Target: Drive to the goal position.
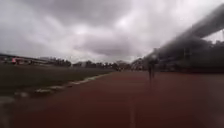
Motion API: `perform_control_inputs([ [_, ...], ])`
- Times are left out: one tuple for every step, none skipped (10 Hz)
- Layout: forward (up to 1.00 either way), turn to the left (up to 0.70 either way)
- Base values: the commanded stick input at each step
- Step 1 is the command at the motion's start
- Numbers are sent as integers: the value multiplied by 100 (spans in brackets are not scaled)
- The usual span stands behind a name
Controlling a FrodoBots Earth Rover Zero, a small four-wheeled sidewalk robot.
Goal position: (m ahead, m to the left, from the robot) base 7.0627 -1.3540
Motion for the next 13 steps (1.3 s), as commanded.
perform_control_inputs([
  [50, 2],
  [50, 2],
  [50, 2],
  [50, 2],
  [50, 2],
  [50, 2],
  [50, 2],
  [50, 2],
  [50, 2],
  [50, 2],
  [50, 2],
  [50, 2],
  [50, 2],
])
